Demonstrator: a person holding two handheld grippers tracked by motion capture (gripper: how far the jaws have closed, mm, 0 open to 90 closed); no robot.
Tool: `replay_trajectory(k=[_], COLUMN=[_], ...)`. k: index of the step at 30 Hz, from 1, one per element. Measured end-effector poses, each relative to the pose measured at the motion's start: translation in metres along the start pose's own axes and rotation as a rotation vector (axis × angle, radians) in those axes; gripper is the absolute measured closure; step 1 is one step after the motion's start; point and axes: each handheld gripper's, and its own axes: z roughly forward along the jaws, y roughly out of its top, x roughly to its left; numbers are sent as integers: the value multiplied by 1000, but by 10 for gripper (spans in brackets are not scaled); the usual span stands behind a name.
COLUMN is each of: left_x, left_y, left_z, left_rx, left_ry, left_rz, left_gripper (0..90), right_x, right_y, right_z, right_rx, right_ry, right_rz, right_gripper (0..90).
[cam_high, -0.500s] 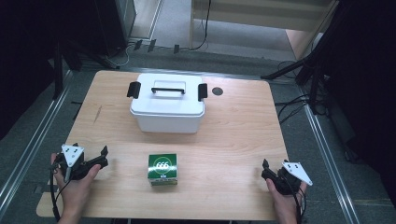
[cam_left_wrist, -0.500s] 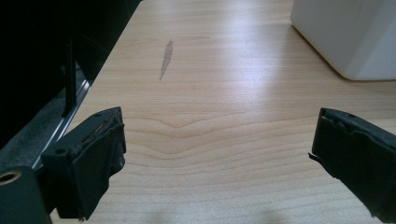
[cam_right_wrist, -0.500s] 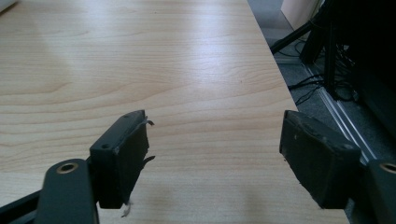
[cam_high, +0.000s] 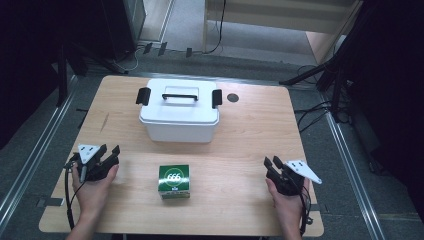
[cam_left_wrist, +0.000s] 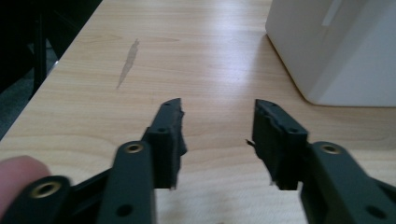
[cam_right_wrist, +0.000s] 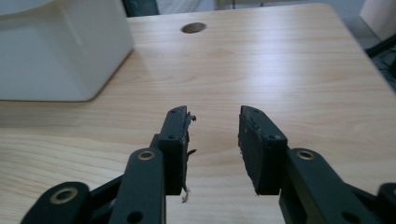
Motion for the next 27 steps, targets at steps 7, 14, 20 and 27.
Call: replay_trajectory(k=[7,14,20,27], left_x=[-13,-27,-36,-43], left_y=[18,43,58,63], left_z=[14,33,53,83], left_rx=[-12,10,22,63], left_ry=[-58,-120,-125,-152], left_rz=[6,2,24,-9], left_gripper=[707,799,900,900], right_x=[28,57,75,81], right_y=[13,28,40,52], right_z=[22,59,95,133], right_rx=[-25,-11,16,54], right_ry=[88,163,176,142], right_rz=[-46,-22,-51,-55], right_gripper=[769,824,900,900])
